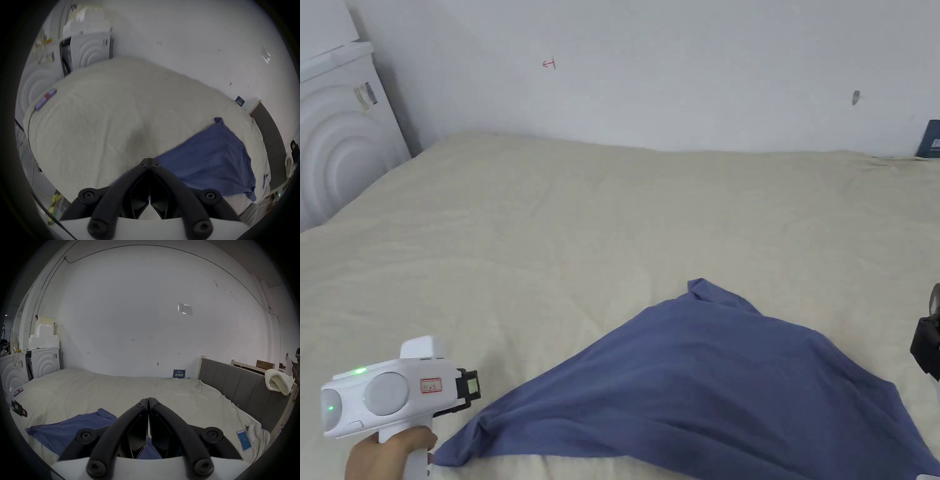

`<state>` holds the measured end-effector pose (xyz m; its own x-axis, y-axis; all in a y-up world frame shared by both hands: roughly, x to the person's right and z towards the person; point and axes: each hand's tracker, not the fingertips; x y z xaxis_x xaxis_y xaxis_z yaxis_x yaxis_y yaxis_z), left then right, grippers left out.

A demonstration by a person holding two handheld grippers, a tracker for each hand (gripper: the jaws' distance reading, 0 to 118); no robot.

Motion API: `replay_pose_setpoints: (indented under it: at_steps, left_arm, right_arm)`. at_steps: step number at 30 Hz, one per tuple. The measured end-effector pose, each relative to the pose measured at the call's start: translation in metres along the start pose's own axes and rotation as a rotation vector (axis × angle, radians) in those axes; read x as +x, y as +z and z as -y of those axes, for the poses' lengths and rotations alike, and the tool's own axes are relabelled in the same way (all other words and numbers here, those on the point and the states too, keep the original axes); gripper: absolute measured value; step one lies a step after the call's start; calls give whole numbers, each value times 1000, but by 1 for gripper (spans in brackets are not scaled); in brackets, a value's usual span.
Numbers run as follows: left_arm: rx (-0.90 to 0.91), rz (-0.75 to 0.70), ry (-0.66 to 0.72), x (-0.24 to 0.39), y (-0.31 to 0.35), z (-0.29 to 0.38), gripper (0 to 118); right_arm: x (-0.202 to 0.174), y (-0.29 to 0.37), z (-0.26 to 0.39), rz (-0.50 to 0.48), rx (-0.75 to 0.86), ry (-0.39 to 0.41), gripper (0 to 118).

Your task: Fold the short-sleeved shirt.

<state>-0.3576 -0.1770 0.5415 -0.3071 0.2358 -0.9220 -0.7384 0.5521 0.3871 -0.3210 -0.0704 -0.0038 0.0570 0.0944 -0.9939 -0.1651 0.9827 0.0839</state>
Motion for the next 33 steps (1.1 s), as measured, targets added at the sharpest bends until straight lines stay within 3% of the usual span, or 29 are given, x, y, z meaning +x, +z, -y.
replay_pose_setpoints:
  at_steps: [2,4,6,8,10,15,17,19,21,27,33]
  left_arm:
    - [-28,-23,-3,-8,-13,4,14]
    - [-64,-39,1,-14,-21,9,41]
    - [-103,-54,25,-20,-31,12,79]
    - [-129,-88,23,-23,-37,17,90]
    - [-130,-119,10,-24,-40,21,90]
    - [-174,-144,-2,-24,-47,29,90]
    - [-191,-158,-7,-22,-49,32,81]
    - [-190,-146,-21,-19,-51,34,41]
    - [-171,-112,-31,-14,-50,35,15]
    - [-121,-59,-61,0,-44,36,6]
    - [2,26,-17,8,-13,22,6]
  right_arm:
    - [-3,-4,3,-11,-12,-2,1]
    - [-6,-8,6,-21,-24,-1,1]
    - [-12,-5,6,-28,-33,3,1]
    - [-14,-6,8,-33,-43,7,1]
    - [-16,-6,10,-38,-54,11,1]
    - [-19,-8,15,-46,-79,5,1]
    - [-20,-9,17,-53,-88,3,1]
    - [-21,-12,19,-58,-98,9,1]
    - [-23,-15,20,-67,-108,12,1]
    - [-23,-37,18,-110,-141,5,1]
    - [-34,-97,7,-208,-229,7,1]
